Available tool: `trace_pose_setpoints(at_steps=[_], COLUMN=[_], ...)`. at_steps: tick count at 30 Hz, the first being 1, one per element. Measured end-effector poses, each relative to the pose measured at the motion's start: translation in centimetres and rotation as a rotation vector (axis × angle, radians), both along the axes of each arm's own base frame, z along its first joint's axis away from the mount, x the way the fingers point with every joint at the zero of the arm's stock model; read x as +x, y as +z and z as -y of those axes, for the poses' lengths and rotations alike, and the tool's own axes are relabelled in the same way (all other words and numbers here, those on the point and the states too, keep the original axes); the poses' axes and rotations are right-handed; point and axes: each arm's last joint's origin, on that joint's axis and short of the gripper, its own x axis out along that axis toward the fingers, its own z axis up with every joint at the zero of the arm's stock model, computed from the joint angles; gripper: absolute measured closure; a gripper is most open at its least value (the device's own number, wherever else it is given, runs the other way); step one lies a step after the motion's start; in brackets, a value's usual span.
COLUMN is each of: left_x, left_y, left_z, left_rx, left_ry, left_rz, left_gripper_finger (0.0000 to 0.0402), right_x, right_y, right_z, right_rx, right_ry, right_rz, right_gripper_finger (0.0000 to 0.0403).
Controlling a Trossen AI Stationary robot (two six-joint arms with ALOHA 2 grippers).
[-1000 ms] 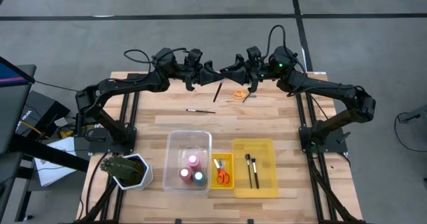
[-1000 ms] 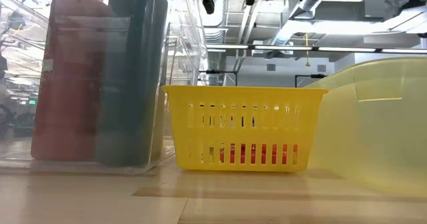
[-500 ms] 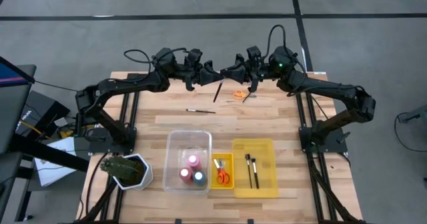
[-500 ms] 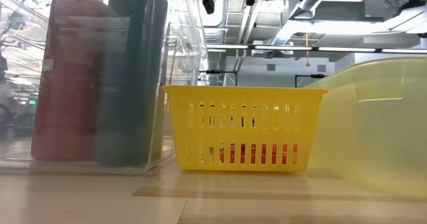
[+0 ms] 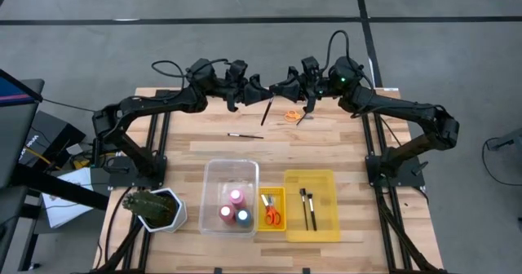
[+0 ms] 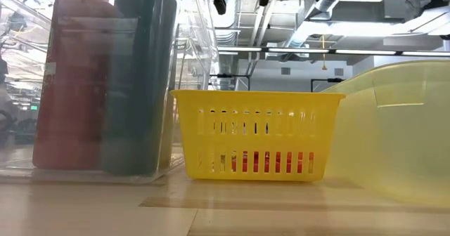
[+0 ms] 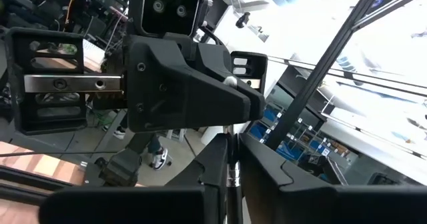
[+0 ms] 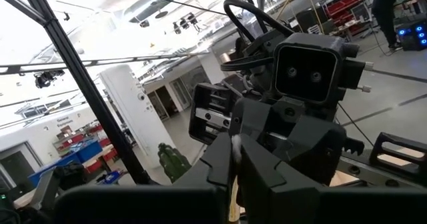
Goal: Pick & Place Paint Supplies
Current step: Put the black paint brush into the right yellow bin
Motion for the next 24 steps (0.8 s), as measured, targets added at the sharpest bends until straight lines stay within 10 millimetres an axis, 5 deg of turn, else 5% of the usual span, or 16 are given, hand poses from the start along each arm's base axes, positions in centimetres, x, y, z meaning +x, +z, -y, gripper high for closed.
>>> trace_pose_setpoints(at_steps=[16, 24], left_x=[-1.9, -4.8], left_y=[-0.3, 1.4], left_z=[-3.4, -5.0], left_rx=[0.041, 0.144], left_ry=[-0.023, 0.065], left_rz=[-0.045, -0.014], left_gripper_finger=[0.025, 0.0223], right_x=[0.0, -0.1], right_y=[-0.3, -1.8], right_z=[0.1, 0.4], right_rx=[0.031, 0.139], right_ry=[0.002, -0.011], right_rz=[-0.03, -0.204], right_gripper_finger=[0.0395, 0.0395])
